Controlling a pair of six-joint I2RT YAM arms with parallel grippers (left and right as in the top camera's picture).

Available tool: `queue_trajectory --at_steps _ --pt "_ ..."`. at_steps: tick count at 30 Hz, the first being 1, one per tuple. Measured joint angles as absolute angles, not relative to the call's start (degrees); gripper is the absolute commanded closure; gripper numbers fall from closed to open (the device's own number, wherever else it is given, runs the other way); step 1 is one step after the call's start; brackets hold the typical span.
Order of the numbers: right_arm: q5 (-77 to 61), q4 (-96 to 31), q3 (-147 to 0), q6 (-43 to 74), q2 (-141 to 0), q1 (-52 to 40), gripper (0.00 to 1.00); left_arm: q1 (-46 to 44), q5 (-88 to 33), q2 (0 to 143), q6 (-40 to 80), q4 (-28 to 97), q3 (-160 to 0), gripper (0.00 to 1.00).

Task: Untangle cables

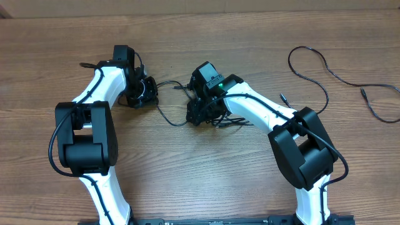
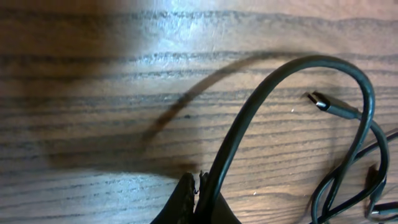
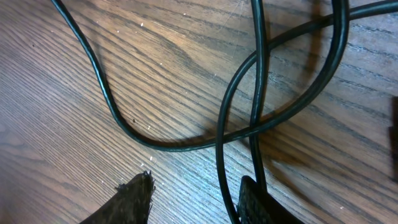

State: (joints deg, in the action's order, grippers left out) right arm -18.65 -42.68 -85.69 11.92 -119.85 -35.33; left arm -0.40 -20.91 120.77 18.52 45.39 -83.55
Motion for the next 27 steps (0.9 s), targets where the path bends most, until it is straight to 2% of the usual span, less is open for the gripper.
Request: queue_trajectory --at_steps 21,27 --pt "-18.68 -42.35 -85.69 11.94 -119.85 -35.33 0.55 -0.4 -20.29 120.77 18.55 44.49 -83.53 0.96" --pt "-18.65 -43.03 -85.69 11.97 -119.85 -35.35 0.62 -0.4 -20.32 120.77 18.55 44.49 -83.53 0.96"
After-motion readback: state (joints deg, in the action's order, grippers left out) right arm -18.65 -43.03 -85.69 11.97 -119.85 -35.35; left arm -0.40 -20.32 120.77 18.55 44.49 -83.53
